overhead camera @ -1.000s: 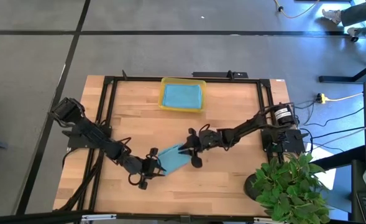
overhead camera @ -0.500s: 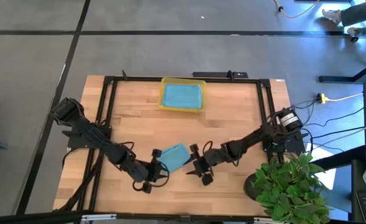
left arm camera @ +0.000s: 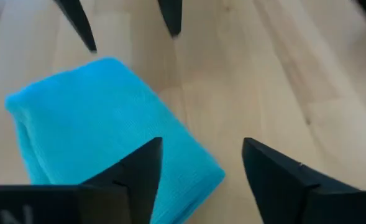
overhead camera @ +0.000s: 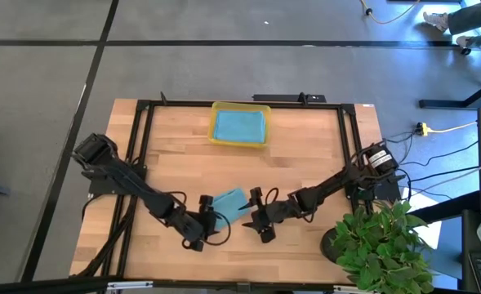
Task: Fold microfiber towels
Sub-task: Put the blue towel into the yellow bin
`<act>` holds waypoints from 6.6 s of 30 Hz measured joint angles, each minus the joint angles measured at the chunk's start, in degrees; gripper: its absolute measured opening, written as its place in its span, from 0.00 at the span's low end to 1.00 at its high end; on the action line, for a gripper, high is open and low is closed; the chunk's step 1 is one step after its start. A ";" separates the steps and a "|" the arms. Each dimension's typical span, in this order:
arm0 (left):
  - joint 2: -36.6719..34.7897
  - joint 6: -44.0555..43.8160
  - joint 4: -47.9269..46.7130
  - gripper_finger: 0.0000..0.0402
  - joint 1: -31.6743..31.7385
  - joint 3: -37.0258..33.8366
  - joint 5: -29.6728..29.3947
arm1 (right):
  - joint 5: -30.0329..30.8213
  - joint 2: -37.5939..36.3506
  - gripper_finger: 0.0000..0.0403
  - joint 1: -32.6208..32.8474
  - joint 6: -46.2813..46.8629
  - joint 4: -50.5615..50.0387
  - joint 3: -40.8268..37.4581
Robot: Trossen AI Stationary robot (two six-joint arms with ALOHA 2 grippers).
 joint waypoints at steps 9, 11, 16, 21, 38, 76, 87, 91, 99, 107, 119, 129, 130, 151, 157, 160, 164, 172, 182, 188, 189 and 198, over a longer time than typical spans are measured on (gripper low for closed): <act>9.85 -1.82 -12.20 0.67 -2.20 10.73 -6.00 | 0.12 0.02 0.67 -1.15 3.13 -0.15 0.00; 12.72 -5.27 -19.26 0.69 -2.37 14.68 -8.16 | 0.11 0.02 0.67 -1.12 3.19 -0.33 0.00; 18.02 -11.51 -29.09 0.68 -2.02 21.10 -9.79 | 0.11 0.02 0.67 -1.12 3.22 -0.33 0.00; 20.02 -12.92 -31.86 0.68 -1.83 22.82 -10.01 | 0.11 0.02 0.67 -1.12 3.25 -0.36 0.00; 20.47 -13.86 -33.87 0.23 -1.24 22.64 -9.42 | -0.24 0.07 0.67 -0.88 2.95 -3.31 -0.02; 11.65 -12.82 -32.84 0.00 0.83 22.32 -6.38 | 22.25 6.71 0.63 1.81 -17.46 -5.75 2.16; 9.56 -12.17 -33.73 0.00 0.80 22.32 -7.49 | 24.05 6.50 0.13 3.74 -21.22 -6.10 2.07; 7.36 -9.75 -36.02 0.00 1.08 22.34 -10.01 | 27.05 5.08 0.04 4.25 -21.42 -7.33 2.25; 0.10 0.52 -40.84 0.00 7.40 22.34 -14.66 | 31.06 -4.86 0.03 0.11 -22.70 -13.00 2.51; -8.23 17.61 -39.40 0.00 21.67 22.34 -15.70 | 25.86 -16.08 0.03 -12.49 -23.22 -19.21 2.58; -9.18 46.93 -21.47 0.00 51.52 22.36 2.93 | 16.27 -19.70 0.03 -35.49 -27.00 -18.26 2.81; -3.60 60.65 -12.15 0.00 68.27 22.38 22.12 | 3.97 -18.59 0.03 -46.78 -29.19 -12.60 2.80; -2.74 61.53 -10.75 0.00 69.18 22.40 22.81 | 2.23 -18.35 0.03 -47.50 -29.46 -11.56 2.80; 3.30 70.12 -4.68 0.00 78.27 22.30 30.27 | -4.37 -5.28 0.03 -54.58 -34.46 -10.48 11.55; 5.75 68.82 -5.45 0.00 78.42 22.36 31.48 | -5.45 -5.29 0.03 -54.66 -34.48 -15.55 12.12; 5.75 69.40 -5.82 0.00 77.43 22.36 31.46 | -5.01 -5.29 0.03 -53.43 -34.54 -18.98 11.96; 5.39 70.11 -7.77 0.00 75.58 22.28 30.22 | -4.35 -5.34 0.03 -51.30 -34.57 -21.96 11.91; 5.37 70.04 -18.45 0.00 70.82 22.27 29.90 | -4.52 -5.35 0.03 -47.08 -33.83 -29.13 11.80; 5.35 65.19 -23.60 0.13 67.11 22.29 25.82 | -12.40 -5.35 0.14 -45.78 -30.15 -31.77 11.80; 5.35 63.25 -27.01 0.25 65.88 22.29 25.48 | -15.11 -5.39 0.33 -45.73 -29.82 -32.90 11.80; 5.35 63.13 -27.50 0.27 65.70 22.29 25.42 | -15.51 -5.53 0.37 -45.71 -29.66 -33.10 11.80; 1.07 60.19 -29.00 0.33 63.51 22.35 20.36 | -16.02 -10.46 0.58 -44.95 -28.03 -35.41 11.80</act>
